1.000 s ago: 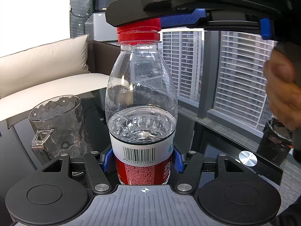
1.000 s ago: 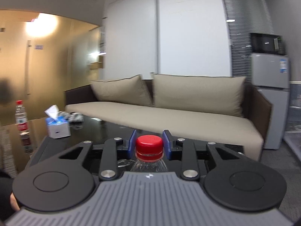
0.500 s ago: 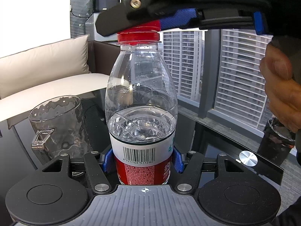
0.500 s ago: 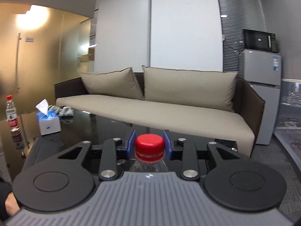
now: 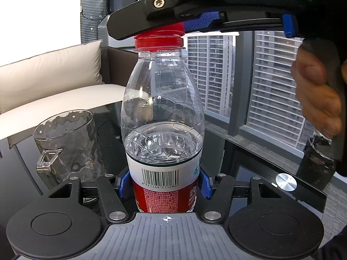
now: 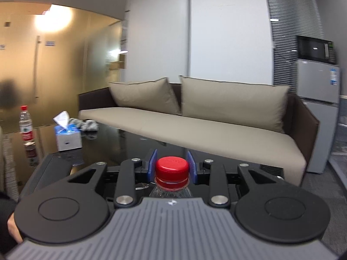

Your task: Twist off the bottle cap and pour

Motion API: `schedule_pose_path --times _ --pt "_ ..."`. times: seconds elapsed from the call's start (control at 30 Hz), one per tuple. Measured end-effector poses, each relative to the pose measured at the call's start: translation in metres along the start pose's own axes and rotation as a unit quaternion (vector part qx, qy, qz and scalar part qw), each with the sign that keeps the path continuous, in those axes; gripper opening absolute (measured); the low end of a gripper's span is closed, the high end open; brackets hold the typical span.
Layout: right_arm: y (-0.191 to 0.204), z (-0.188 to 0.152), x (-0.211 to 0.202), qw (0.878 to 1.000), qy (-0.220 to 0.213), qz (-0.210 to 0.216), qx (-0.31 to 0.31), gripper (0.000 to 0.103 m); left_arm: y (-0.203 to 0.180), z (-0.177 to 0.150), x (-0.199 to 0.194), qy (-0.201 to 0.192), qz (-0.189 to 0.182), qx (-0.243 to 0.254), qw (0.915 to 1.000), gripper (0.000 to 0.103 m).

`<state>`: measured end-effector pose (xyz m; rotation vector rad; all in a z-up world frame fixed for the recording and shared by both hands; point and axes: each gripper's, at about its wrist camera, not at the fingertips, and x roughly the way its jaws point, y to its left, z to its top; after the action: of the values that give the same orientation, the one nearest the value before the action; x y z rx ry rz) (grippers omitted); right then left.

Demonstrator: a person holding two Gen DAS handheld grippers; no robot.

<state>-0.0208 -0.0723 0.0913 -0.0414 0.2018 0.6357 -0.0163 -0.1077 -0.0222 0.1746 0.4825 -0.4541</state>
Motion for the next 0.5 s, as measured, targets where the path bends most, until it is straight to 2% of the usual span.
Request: schedule_pose_path --times 0.13,0.2,0.3,0.5 --pt "-0.018 -0.001 -0.002 0.999 -0.002 0.046 0.019 0.032 0.0 -0.001 -0.002 -0.001 0.0 0.002 1.0 0.056" --pt "-0.013 0.0 -0.004 1.0 -0.006 0.024 0.018 0.033 -0.002 -0.001 -0.003 -0.001 0.001 0.003 1.0 0.056" --pt "0.01 0.002 -0.006 0.999 -0.001 -0.04 0.009 0.036 -0.003 -0.001 -0.004 0.0 0.002 0.002 1.0 0.056" --pt "0.027 0.005 -0.005 0.994 0.005 -0.112 0.017 0.036 -0.008 -0.001 -0.004 0.0 0.002 0.003 1.0 0.056"
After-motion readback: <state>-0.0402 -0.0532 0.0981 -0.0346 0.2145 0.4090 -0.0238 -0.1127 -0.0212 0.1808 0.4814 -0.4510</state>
